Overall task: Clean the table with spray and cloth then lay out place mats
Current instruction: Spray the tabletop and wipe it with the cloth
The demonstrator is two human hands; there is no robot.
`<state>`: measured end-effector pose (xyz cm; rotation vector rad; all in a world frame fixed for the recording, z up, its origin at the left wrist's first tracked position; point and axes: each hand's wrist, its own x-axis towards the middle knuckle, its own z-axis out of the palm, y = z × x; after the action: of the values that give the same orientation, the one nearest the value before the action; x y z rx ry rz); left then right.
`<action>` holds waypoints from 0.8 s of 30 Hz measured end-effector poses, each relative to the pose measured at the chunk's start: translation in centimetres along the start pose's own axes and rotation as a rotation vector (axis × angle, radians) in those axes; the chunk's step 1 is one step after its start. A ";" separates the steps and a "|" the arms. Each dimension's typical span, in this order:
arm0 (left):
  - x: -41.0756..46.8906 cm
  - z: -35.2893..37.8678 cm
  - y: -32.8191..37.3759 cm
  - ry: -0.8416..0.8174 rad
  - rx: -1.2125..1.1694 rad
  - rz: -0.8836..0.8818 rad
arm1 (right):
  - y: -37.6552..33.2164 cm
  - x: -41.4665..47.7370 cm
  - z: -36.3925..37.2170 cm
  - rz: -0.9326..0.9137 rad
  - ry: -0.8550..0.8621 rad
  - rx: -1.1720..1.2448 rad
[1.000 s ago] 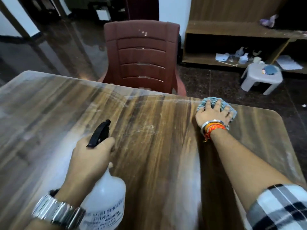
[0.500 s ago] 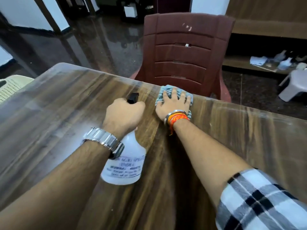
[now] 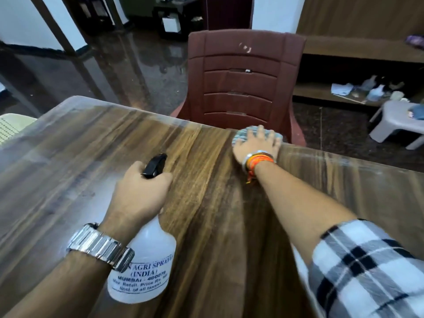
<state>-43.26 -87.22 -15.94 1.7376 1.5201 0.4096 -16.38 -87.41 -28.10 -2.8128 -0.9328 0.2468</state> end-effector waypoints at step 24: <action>-12.6 3.6 3.7 -0.098 -0.022 0.121 | 15.2 -15.0 -2.1 -0.122 -0.004 -0.003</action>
<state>-41.16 -100.24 -12.56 1.8109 1.3412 0.3949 -19.05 -108.69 -27.65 -2.7459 -1.1013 0.2355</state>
